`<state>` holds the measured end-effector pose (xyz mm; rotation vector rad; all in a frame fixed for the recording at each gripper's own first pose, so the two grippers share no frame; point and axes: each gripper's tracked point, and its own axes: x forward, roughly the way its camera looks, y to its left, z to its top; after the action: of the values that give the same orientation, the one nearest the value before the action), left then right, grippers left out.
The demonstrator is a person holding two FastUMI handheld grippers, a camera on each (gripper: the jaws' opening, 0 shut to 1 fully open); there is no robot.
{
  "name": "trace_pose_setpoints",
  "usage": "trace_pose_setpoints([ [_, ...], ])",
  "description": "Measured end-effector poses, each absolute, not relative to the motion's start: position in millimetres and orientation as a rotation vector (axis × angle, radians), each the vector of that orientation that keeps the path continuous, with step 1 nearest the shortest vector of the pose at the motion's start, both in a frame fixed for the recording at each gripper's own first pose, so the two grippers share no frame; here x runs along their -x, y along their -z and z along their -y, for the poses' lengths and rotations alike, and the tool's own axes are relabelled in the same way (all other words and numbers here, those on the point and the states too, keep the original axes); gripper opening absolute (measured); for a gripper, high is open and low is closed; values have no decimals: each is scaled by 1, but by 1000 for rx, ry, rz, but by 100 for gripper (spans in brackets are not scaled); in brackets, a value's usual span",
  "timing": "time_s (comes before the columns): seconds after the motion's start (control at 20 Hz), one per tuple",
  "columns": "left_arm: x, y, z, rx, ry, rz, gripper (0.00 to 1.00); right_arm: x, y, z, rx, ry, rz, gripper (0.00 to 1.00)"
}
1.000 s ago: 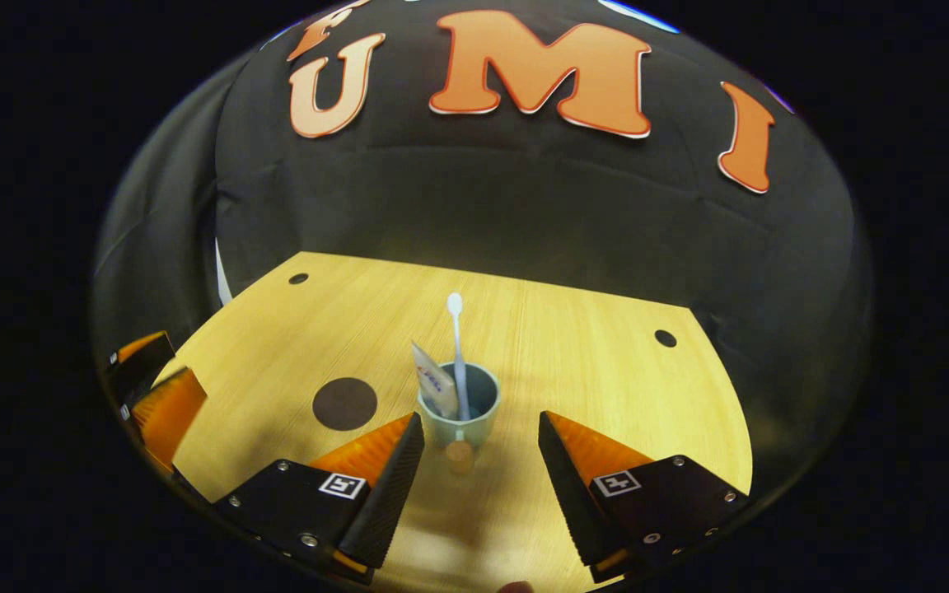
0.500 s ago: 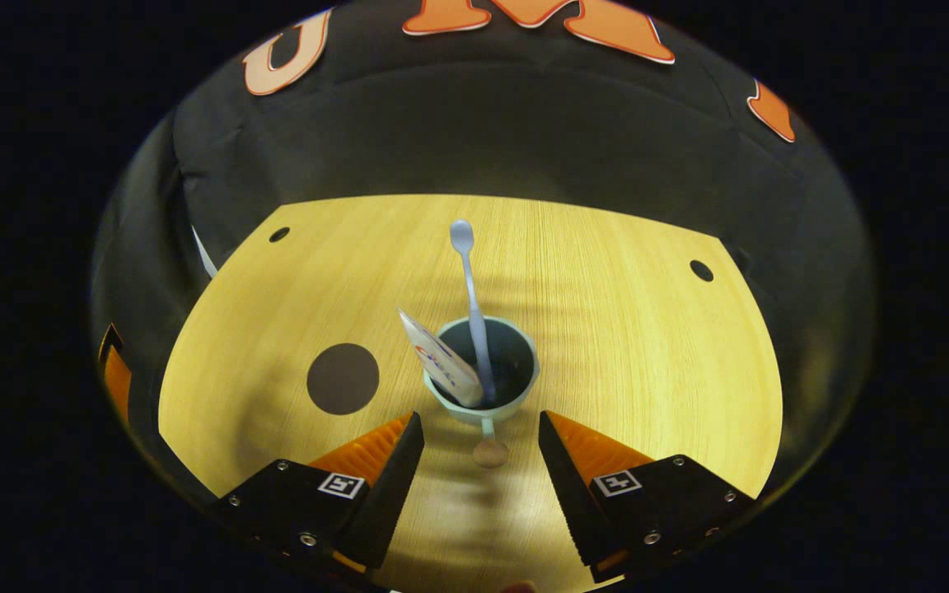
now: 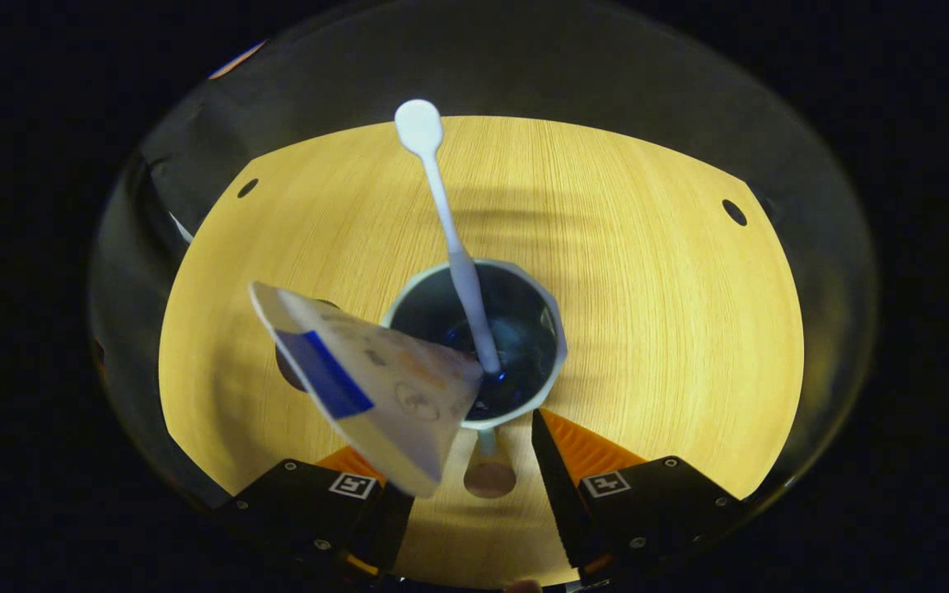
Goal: Put the toothbrush and toothpaste on the desktop into the cup, then pick up the cup and place it on the coaster on the desktop.
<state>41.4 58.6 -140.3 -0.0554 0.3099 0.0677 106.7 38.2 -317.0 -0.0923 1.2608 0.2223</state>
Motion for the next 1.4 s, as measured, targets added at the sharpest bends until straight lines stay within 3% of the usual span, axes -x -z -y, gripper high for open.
trace_pose_setpoints([
  [0.1, -44, 147, -62, 62, -75, -325, 95, -110, 321, -40, 94, -224, -1270, 72],
  [0.35, -43, 149, -61, 60, -87, -334, 95, -107, 323, -39, 91, -225, -1290, 34],
  [0.8, -40, 145, -62, 56, -89, -337, 95, -108, 322, -39, 101, -212, -1294, 22],
  [1.4, -10, 145, -97, 69, -145, -339, 95, -114, 314, -42, 111, -276, -1247, 22],
])
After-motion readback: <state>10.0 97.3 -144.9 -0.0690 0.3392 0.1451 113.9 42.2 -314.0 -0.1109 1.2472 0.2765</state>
